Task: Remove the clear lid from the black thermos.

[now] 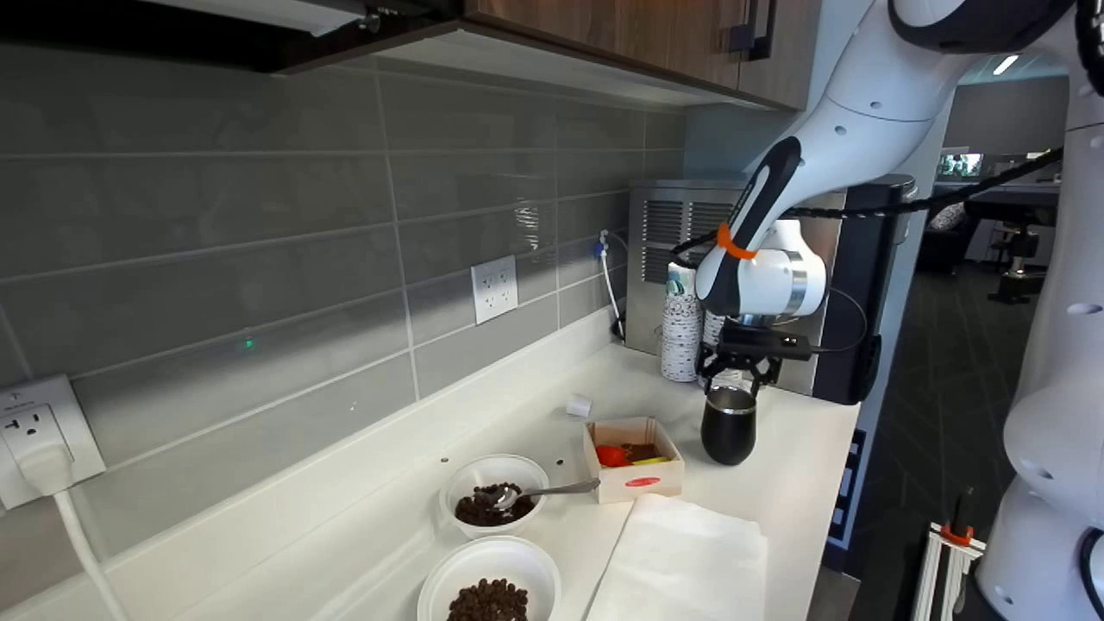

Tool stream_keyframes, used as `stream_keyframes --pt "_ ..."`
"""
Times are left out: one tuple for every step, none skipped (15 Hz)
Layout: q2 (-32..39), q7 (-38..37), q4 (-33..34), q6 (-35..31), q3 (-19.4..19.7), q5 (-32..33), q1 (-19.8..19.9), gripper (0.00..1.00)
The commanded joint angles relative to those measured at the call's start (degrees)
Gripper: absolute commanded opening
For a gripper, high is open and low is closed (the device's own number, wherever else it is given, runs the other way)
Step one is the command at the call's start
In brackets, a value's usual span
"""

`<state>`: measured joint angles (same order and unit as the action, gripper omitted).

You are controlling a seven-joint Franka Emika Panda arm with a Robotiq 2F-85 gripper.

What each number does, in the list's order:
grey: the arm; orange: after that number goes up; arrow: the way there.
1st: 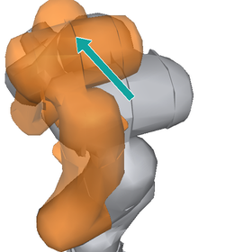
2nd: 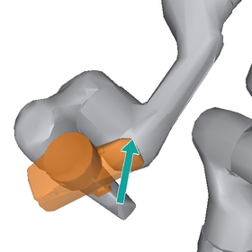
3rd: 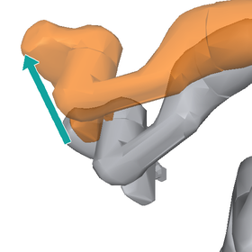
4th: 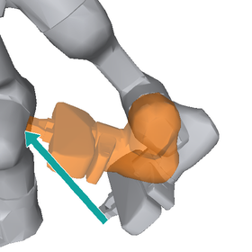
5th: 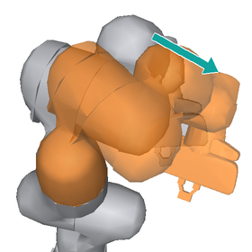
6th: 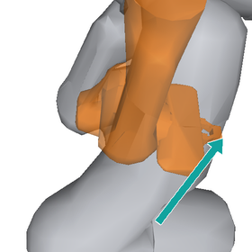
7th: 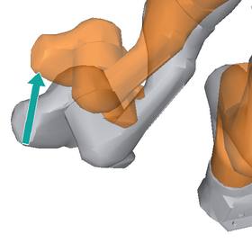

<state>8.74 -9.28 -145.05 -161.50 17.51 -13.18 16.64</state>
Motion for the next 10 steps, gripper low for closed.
stream_keyframes --pt "4.1 -1.2 1.9 -1.6 -0.7 -1.5 0.5 0.62" --pt "4.7 -1.4 2.1 -1.7 -0.6 -1.4 0.5 0.62" --pt "5.2 -1.6 2.3 -1.6 -0.6 -1.4 0.5 0.62" --pt "5.5 -1.7 2.6 -1.5 -0.6 -1.3 0.5 0.62" --pt "5.8 -1.9 2.8 -1.4 -0.6 -1.2 0.5 0.62" --pt "6.0 -2.0 3.1 -1.1 -0.7 -1.3 0.6 0.97" --pt "6.0 -2.1 3.3 -0.9 -0.7 -1.4 0.6 0.99" --pt "6.0 -2.1 3.4 -0.7 -0.8 -1.4 0.7 1.0" --pt "5.8 -2.2 3.6 -0.6 -0.7 -1.3 0.6 1.0" --pt "5.6 -2.3 3.7 -0.5 -0.7 -1.1 0.5 1.0"
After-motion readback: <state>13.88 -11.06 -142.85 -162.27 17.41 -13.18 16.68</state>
